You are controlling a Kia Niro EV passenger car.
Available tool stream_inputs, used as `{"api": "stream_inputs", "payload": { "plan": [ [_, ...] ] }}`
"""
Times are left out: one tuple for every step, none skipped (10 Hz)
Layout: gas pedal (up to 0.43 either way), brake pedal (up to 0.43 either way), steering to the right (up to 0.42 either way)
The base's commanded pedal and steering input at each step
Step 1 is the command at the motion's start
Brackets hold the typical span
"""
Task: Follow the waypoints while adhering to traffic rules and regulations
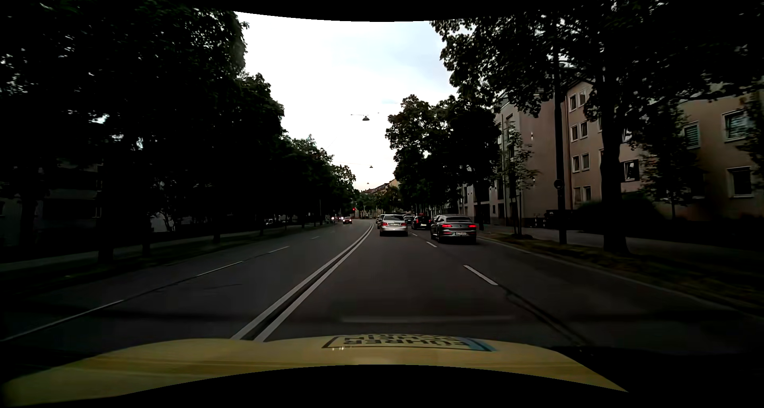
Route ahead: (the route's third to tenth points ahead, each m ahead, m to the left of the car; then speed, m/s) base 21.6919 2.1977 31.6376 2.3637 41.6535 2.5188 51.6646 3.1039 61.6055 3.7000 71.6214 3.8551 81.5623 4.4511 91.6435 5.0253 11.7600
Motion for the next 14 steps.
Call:
{"api": "stream_inputs", "payload": {
  "plan": [
    [0.13,0.0,-0.008],
    [0.118,0.0,-0.008],
    [0.11,0.0,-0.008],
    [0.11,0.0,-0.008],
    [0.11,0.0,-0.008],
    [0.11,0.0,-0.008],
    [0.098,0.0,-0.008],
    [0.087,0.0,-0.008],
    [0.087,0.0,-0.008],
    [0.079,0.0,-0.008],
    [0.079,0.0,-0.007],
    [0.079,0.0,-0.007],
    [0.079,0.0,-0.007],
    [0.079,0.0,-0.007]
  ]
}}
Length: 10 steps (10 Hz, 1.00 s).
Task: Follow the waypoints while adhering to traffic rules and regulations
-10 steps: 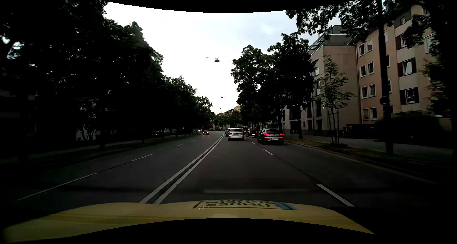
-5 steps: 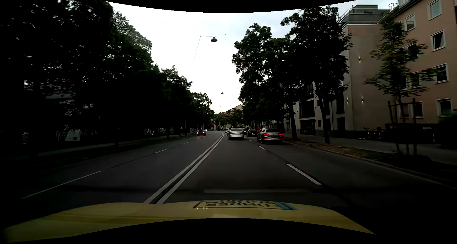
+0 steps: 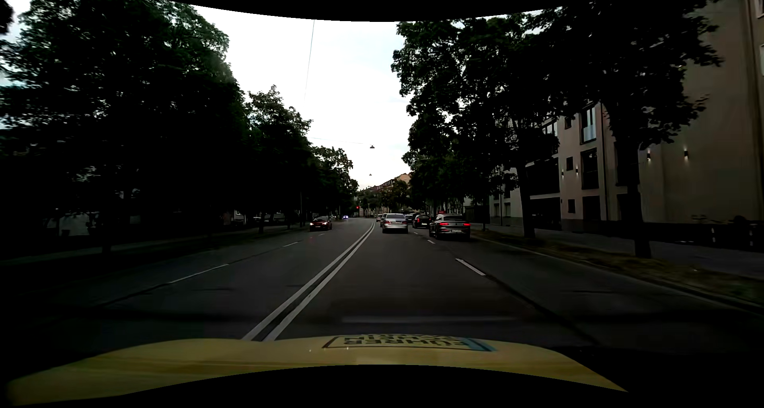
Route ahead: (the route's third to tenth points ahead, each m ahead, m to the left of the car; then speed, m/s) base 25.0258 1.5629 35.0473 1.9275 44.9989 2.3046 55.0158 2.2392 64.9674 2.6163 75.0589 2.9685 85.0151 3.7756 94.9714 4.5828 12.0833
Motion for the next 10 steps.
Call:
{"api": "stream_inputs", "payload": {
  "plan": [
    [0.079,0.0,-0.007],
    [0.079,0.0,-0.006],
    [0.079,0.0,-0.006],
    [0.067,0.0,-0.006],
    [0.059,0.0,-0.006],
    [0.059,0.0,-0.006],
    [0.059,0.0,-0.006],
    [0.059,0.0,-0.007],
    [0.059,0.0,-0.007],
    [0.059,0.0,-0.007]
  ]
}}
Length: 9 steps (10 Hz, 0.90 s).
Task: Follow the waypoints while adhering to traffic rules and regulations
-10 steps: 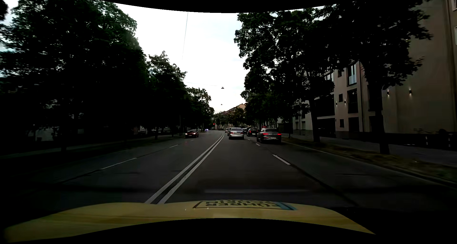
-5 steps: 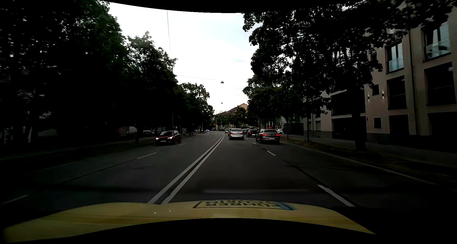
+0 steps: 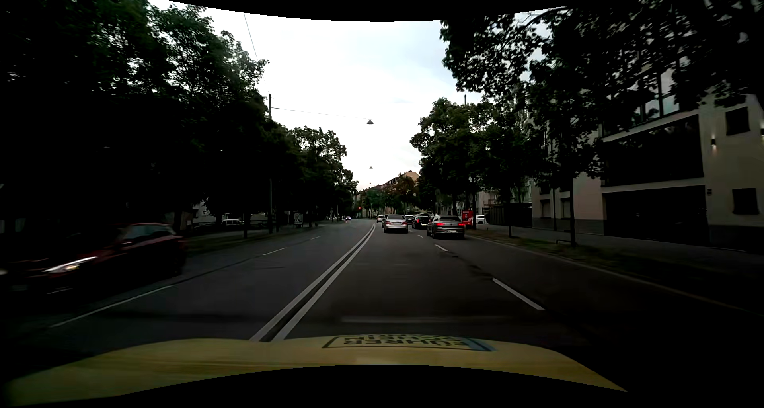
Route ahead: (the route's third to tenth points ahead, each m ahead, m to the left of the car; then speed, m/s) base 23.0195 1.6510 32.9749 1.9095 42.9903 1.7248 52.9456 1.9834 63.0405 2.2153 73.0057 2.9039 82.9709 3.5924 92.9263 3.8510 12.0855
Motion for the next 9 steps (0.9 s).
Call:
{"api": "stream_inputs", "payload": {
  "plan": [
    [0.059,0.0,-0.007],
    [0.059,0.0,-0.007],
    [0.059,0.0,-0.007],
    [0.059,0.0,-0.007],
    [0.059,0.0,-0.008],
    [0.067,0.0,-0.008],
    [0.067,0.0,-0.006],
    [0.067,0.0,-0.004],
    [0.067,0.0,-0.003]
  ]
}}
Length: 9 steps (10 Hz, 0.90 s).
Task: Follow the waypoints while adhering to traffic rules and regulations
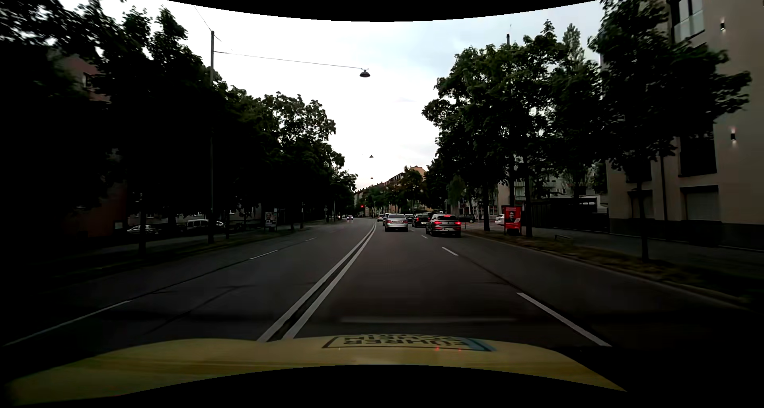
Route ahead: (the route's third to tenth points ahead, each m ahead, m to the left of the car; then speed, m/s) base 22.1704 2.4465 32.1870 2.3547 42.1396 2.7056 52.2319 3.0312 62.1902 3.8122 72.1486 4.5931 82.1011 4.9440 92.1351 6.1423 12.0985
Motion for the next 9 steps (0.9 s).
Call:
{"api": "stream_inputs", "payload": {
  "plan": [
    [0.067,0.0,-0.002],
    [0.067,0.0,-0.002],
    [0.067,0.0,-0.002],
    [0.067,0.0,-0.002],
    [0.067,0.0,-0.002],
    [0.067,0.0,-0.002],
    [0.067,0.0,-0.002],
    [0.067,0.0,-0.002],
    [0.067,0.0,-0.002]
  ]
}}
